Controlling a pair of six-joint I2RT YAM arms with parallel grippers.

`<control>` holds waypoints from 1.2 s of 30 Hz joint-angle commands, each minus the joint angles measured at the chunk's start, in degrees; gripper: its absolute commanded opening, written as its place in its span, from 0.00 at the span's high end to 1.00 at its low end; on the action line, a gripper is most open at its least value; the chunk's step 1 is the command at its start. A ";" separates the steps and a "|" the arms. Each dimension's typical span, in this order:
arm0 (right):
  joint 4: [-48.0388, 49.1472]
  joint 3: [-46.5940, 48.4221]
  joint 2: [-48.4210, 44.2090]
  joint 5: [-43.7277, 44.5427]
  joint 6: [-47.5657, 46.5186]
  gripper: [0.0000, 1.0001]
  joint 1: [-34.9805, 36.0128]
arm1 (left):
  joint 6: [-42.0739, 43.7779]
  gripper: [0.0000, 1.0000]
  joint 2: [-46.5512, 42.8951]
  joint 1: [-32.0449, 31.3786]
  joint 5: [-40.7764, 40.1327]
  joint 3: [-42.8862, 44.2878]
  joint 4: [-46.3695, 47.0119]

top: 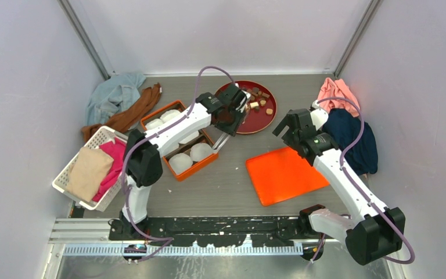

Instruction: Pack the chocolate

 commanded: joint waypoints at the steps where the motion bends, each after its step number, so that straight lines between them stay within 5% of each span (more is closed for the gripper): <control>1: 0.49 0.44 -1.78 1.74 0.17 0.05 -0.34 | -0.60 0.62 2.26 1.07 1.28 5.45 -1.46; 36: 0.30 0.21 -2.24 1.41 0.17 0.05 -0.40 | -9.70 0.53 12.66 3.65 -0.76 14.84 -3.27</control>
